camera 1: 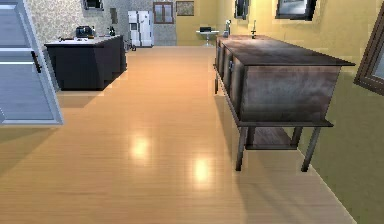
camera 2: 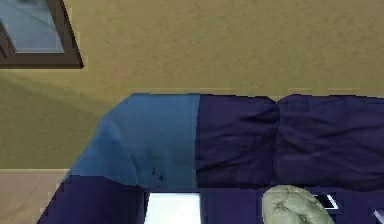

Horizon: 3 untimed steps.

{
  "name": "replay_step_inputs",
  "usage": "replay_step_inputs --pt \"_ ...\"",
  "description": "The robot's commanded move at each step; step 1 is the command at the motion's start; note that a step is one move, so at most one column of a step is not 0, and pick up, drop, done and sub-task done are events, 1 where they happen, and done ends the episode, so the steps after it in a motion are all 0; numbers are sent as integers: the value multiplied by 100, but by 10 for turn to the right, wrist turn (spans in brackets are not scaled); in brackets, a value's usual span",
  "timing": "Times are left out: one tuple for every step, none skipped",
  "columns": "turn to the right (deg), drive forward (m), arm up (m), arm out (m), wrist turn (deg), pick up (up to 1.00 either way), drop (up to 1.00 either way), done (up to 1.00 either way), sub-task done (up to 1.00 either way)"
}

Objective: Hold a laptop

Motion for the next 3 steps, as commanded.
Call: replay_step_inputs --pt "0 0 50 0 0 0 0 0 0" --pt "0 0 6 0 0 0 0 0 0" --pt "0 0 0 0 450 0 0 0 0"
